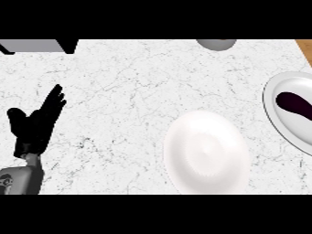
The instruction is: Pick the eggplant from the plate and place it in the plate
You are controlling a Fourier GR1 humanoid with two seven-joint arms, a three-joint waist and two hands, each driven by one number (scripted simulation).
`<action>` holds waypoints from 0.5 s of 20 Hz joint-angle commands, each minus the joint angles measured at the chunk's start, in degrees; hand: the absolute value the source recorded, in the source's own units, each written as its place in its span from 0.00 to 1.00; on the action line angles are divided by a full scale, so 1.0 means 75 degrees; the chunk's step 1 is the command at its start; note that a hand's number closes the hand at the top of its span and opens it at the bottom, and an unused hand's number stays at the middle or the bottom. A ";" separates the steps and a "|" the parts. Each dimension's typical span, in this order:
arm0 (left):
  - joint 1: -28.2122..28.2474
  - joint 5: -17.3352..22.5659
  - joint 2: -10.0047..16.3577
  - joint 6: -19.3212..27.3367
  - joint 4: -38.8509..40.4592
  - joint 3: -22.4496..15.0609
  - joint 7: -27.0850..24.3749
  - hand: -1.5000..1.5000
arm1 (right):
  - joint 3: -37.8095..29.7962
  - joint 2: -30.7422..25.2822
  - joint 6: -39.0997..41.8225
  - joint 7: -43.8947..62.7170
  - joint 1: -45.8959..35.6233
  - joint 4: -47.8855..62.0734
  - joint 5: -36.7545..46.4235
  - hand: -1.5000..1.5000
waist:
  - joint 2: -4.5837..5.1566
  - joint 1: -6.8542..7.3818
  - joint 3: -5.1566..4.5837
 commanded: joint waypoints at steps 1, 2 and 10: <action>-0.0241 0.0018 0.0027 0.0055 0.0298 0.0153 0.0018 0.50 | -0.0423 0.0239 0.0888 0.1220 0.0086 -0.0956 -0.1113 0.00 | -0.0019 -0.0119 -0.0011; 0.0128 0.0055 -0.0088 -0.0004 -0.0086 -0.0003 0.0085 0.50 | -0.0579 0.0179 0.1226 0.1233 0.0156 -0.0513 -0.1396 0.00 | -0.0013 -0.0030 -0.0003; -0.0073 0.0131 0.0001 -0.0168 0.0199 0.0211 -0.0180 0.50 | -0.1051 -0.0280 0.2902 0.2259 0.0821 -0.0774 -0.3047 0.00 | 0.0030 0.0048 0.0002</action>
